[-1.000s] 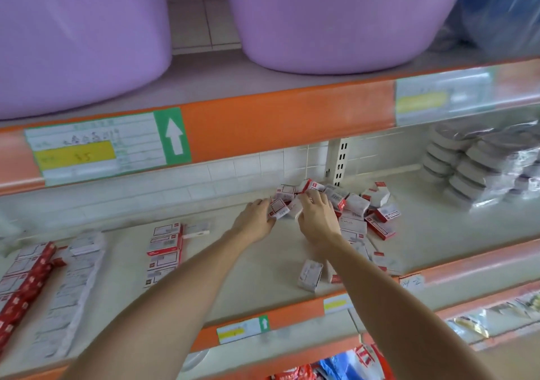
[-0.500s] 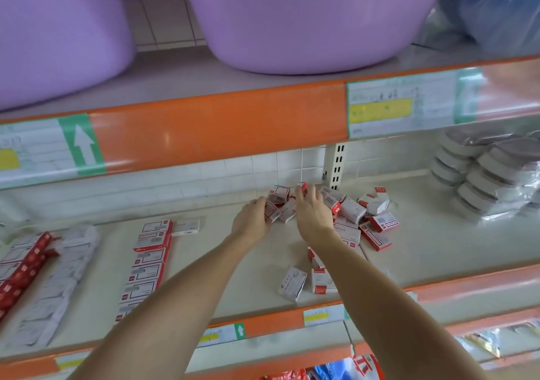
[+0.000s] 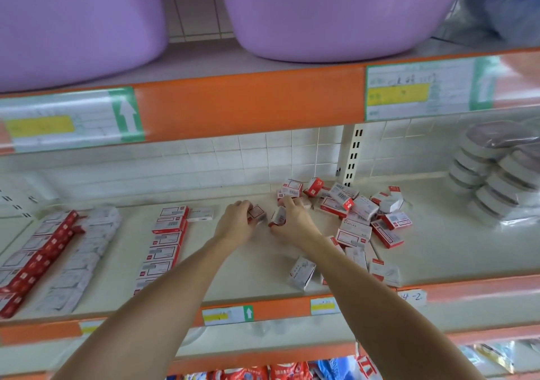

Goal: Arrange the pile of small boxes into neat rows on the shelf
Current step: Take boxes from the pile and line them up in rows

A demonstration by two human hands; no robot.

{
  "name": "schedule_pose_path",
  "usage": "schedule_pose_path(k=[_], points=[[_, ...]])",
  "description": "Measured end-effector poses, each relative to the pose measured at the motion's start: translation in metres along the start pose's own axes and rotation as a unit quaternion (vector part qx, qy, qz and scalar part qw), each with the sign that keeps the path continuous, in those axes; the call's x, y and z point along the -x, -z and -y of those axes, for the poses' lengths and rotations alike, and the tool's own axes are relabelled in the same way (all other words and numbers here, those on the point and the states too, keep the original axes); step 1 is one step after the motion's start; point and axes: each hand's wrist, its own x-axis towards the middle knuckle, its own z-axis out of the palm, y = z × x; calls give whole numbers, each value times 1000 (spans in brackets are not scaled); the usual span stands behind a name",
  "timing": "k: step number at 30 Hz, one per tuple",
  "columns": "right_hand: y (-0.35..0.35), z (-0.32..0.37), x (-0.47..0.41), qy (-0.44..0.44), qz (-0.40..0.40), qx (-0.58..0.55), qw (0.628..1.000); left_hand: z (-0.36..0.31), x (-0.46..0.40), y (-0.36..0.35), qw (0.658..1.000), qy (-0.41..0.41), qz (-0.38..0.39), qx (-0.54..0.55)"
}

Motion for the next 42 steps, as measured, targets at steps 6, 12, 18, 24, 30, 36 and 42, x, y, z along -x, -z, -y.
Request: schedule_pose_path(k=[6,12,18,24,30,36,42], points=[[-18,11,2,43,17,-42,998,18,20,5,1000,4,-3,29],[-29,-2,6,9,-7,-46,999,33,42,3,993,44,-25,110],[-35,-2,6,36,10,55,998,36,51,-3,983,72,-46,161],[-37,-5,7,63,0,98,993,37,54,-3,984,55,-63,157],[-35,1,8,81,-5,11,997,35,55,0,982,53,-78,163],[-32,2,7,56,-22,-2,998,34,54,-1,982,55,-83,160],[-38,1,3,22,-1,33,999,34,55,0,983,49,-80,160]])
